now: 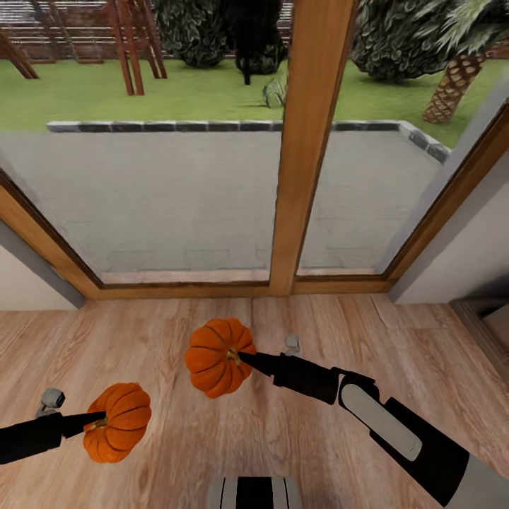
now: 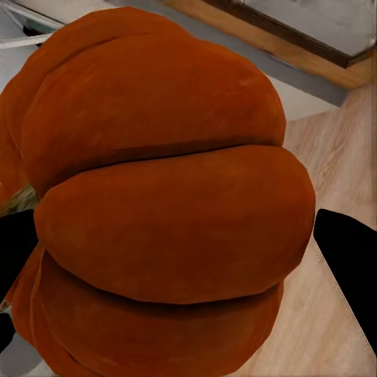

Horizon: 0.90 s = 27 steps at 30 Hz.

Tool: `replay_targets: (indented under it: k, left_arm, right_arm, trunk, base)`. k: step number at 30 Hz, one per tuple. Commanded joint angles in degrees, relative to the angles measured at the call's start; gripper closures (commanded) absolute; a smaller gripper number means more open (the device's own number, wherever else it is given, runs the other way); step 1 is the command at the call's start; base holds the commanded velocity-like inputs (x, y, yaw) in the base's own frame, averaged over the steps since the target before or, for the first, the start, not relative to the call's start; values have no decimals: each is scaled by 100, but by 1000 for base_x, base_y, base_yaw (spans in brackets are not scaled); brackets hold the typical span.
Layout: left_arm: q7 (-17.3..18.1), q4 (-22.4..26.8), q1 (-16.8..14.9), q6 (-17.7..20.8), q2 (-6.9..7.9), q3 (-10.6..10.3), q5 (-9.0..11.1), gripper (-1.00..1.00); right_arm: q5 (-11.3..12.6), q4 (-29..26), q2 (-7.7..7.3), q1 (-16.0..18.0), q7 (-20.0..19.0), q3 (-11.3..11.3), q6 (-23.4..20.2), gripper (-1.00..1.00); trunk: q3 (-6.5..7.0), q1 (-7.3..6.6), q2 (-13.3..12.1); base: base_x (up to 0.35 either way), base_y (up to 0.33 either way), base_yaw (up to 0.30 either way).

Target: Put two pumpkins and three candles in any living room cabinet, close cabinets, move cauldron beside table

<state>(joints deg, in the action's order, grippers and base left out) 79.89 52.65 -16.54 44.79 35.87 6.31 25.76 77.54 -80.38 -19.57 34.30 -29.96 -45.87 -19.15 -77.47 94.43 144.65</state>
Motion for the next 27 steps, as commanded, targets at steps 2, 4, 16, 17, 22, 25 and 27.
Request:
replay_targets:
  k: [2, 4, 16, 17, 22, 25, 27]
  left_arm:
    - [9, 2, -4, 62, 5, 0, 8, 100]
    - [9, 6, -6, 64, 10, 3, 8, 100]
    - [-140, -1, -16, 65, 0, 7, 8, 100]
    - [-144, -1, -16, 65, -1, 4, 8, 100]
    - [-197, -1, -16, 65, -17, -3, 8, 100]
    - [-448, 6, -16, 65, -34, -1, 21, 100]
    - [-474, 8, -16, 65, -38, -4, 12, 100]
  right_arm:
    - [63, 14, -3, 6, -1, -10, -28, 100]
    - [66, 37, -2, 6, -1, -10, -27, 100]
    - [72, 67, 8, 6, -6, -10, -23, 100]
    - [74, 71, 7, 6, -8, -10, -25, 100]
    - [73, 75, 17, 6, -5, -10, -24, 100]
    - [76, 89, 9, 6, -9, -10, -18, 100]
    - [77, 92, -1, 6, -9, -7, -18, 100]
  trunk:
    - [55, -6, -1]
    - [109, -11, -4]
    - [398, -42, -20]
    - [422, -44, -21]
    - [535, -57, -28]
    - [602, -65, -32]
    - [646, -70, -35]
  base:
    - [0, 0, -174]
    - [0, 0, -127]
    - [0, 0, -52]
    - [0, 0, -46]
    - [0, 0, -15]
    - [0, 0, 0]
    - [0, 0, 0]
